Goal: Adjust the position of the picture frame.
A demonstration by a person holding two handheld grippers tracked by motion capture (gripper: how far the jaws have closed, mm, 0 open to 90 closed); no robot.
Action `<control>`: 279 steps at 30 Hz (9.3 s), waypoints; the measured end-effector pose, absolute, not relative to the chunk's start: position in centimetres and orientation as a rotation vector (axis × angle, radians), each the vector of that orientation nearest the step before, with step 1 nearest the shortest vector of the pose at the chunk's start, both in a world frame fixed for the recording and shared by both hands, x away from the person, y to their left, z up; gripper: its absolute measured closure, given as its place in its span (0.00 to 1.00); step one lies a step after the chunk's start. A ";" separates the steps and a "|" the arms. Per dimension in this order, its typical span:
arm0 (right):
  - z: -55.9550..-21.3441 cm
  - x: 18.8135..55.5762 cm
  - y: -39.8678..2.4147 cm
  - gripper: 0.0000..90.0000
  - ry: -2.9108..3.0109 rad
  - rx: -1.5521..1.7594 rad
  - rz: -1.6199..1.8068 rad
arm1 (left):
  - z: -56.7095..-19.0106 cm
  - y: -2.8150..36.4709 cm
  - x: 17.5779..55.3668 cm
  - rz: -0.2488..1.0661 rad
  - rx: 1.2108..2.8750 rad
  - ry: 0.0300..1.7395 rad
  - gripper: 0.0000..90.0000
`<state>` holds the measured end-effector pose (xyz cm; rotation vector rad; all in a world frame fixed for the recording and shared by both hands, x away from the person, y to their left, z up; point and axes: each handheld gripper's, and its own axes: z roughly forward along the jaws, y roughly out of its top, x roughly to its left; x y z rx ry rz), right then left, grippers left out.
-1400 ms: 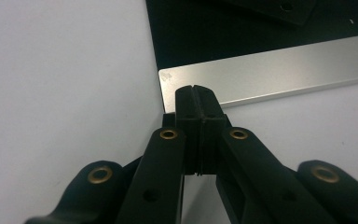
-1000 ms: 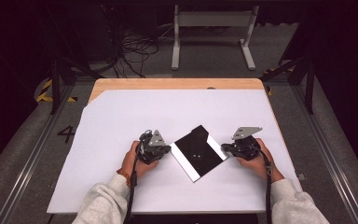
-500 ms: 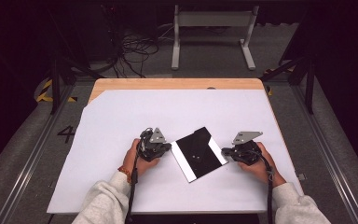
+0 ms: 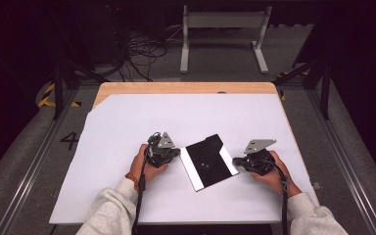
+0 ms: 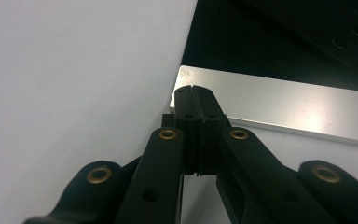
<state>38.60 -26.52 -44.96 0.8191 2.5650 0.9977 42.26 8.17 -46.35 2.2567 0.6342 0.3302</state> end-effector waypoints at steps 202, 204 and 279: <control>-45.2 39.2 -24.5 1.00 2.575 0.814 1.064 | -46.3 11.3 42.7 0.389 2.269 0.705 0.99; -45.2 38.9 -24.5 1.00 2.588 0.805 1.073 | -46.3 11.3 43.1 0.374 2.263 0.716 0.99; -44.8 35.2 -22.7 1.00 2.691 0.611 1.004 | -45.9 9.2 43.5 0.355 2.280 0.654 1.00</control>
